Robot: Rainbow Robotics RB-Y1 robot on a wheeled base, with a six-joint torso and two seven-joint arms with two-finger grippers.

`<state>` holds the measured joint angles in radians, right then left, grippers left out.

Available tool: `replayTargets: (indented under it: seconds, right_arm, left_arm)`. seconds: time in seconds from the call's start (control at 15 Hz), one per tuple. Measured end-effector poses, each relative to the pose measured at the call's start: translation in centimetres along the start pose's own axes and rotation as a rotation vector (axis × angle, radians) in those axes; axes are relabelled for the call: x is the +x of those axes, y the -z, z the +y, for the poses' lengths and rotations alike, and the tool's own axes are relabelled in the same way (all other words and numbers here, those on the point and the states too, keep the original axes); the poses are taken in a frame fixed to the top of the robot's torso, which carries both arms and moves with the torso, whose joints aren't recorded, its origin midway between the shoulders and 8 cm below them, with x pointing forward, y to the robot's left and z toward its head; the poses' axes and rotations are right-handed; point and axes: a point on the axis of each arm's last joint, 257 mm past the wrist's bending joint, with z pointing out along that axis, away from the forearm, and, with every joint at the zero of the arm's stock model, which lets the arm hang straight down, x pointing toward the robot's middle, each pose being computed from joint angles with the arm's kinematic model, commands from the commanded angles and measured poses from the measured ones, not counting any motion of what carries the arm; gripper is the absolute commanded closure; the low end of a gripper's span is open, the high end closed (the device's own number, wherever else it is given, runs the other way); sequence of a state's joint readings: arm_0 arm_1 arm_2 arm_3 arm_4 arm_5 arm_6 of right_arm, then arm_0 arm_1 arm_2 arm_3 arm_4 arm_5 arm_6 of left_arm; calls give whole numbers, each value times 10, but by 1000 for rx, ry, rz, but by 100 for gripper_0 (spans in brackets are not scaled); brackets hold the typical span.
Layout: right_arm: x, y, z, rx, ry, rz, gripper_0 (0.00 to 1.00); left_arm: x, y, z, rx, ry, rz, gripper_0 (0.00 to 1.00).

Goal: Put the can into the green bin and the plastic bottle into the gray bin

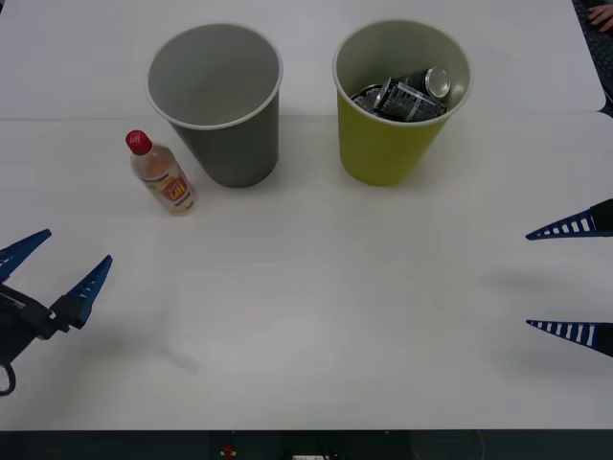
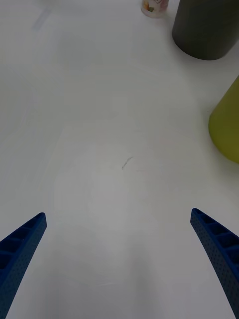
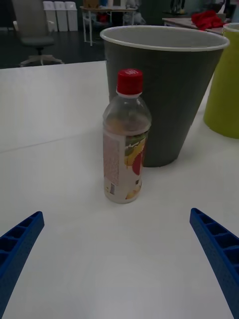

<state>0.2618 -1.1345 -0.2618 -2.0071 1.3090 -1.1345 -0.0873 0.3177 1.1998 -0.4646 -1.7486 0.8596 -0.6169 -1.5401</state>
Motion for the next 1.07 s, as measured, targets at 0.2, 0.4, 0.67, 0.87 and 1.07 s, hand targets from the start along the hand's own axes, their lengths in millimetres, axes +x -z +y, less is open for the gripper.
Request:
replayTargets:
  seconds: [0.2, 0.4, 0.67, 0.87, 1.07]
  right_arm:
    - [0, 0, 0, 0, 0, 0, 0]
    - [0, 0, 0, 0, 0, 0, 0]
    - [0, 0, 0, 0, 0, 0, 0]
    - [0, 0, 0, 0, 0, 0, 0]
    - [0, 0, 0, 0, 0, 0, 0]
  left_arm:
    - [9, -18, 2, -23, -7, -13, 0]
    - [16, -39, 0, -31, -1, -18, 0]
    - [26, -70, -4, -24, 6, -22, 0]
    - [35, -97, -11, -23, 20, -28, 0]
    - [33, -125, -20, -14, 28, -46, 0]
